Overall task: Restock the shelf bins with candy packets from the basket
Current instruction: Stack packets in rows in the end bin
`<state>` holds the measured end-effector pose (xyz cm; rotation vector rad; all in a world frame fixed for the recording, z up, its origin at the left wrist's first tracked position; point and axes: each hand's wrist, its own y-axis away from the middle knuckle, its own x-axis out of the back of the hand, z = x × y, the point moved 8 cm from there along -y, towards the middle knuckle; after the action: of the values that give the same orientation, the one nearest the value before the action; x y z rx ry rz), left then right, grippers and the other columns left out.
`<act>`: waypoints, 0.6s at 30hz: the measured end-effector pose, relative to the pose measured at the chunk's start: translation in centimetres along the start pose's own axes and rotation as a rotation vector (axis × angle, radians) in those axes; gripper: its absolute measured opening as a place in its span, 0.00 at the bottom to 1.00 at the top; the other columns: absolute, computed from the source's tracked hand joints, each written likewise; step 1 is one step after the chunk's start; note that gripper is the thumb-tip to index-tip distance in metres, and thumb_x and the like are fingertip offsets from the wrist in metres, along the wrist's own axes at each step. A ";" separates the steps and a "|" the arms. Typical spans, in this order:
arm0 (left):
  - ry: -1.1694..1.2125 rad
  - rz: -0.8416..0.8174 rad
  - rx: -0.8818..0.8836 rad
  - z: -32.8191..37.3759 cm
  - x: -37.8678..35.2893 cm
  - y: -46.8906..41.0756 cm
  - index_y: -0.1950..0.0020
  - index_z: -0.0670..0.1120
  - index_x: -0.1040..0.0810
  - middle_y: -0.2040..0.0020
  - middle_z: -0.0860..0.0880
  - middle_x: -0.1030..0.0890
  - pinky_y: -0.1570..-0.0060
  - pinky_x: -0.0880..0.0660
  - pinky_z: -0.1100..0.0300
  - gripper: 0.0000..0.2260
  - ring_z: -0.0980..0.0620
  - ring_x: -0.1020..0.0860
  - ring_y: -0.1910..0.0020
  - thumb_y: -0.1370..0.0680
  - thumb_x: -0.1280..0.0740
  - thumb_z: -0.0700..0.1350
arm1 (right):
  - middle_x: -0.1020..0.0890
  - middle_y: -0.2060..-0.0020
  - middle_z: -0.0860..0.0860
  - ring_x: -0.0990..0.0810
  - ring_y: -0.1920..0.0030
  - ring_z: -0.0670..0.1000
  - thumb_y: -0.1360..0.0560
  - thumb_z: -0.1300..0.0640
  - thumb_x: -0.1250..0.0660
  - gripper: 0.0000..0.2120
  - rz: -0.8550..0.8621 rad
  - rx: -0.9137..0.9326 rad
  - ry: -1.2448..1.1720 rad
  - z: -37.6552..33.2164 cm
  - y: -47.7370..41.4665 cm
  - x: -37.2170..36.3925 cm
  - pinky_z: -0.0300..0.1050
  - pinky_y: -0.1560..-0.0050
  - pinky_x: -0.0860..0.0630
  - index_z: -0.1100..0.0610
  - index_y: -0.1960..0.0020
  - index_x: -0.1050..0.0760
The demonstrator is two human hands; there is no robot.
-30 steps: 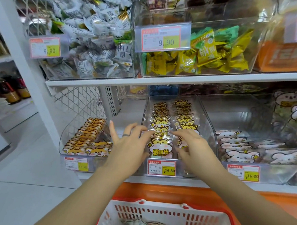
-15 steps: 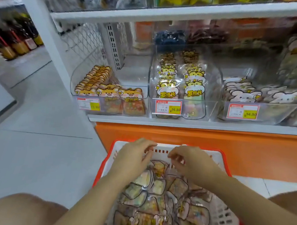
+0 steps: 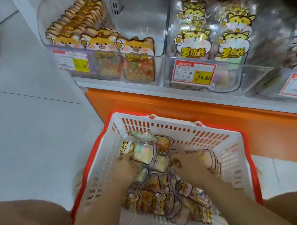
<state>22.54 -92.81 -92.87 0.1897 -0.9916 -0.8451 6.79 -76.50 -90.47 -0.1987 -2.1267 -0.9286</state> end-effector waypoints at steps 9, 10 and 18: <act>0.533 0.095 0.385 -4.4 -2.2 -1.2 0.43 0.44 0.20 0.46 0.44 0.17 0.48 0.23 0.60 0.10 0.47 0.20 0.50 0.21 0.35 0.35 | 0.37 0.30 0.49 0.25 0.39 0.55 0.21 0.52 0.37 0.17 0.076 0.091 -0.045 -6.5 -7.2 0.8 0.46 0.38 0.30 0.53 0.33 0.28; 0.567 0.098 0.390 -4.6 -2.3 -1.1 0.43 0.42 0.19 0.45 0.43 0.17 0.45 0.23 0.54 0.09 0.45 0.20 0.46 0.21 0.35 0.35 | 0.35 0.30 0.50 0.25 0.39 0.55 0.21 0.52 0.37 0.18 0.070 0.080 -0.034 -6.9 -7.9 0.7 0.47 0.38 0.29 0.53 0.32 0.28; 0.686 0.241 0.396 -3.5 -0.6 -0.3 0.43 0.46 0.18 0.54 0.52 0.19 0.62 0.30 0.64 0.09 0.56 0.24 0.60 0.20 0.35 0.38 | 0.23 0.33 0.49 0.27 0.32 0.51 0.20 0.60 0.40 0.16 0.118 0.154 0.002 -7.0 -7.1 1.0 0.40 0.32 0.35 0.57 0.35 0.22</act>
<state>25.00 -93.32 -95.36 0.6393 -0.5043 -0.3073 7.33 -86.49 -90.75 -0.2423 -2.1481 -0.6935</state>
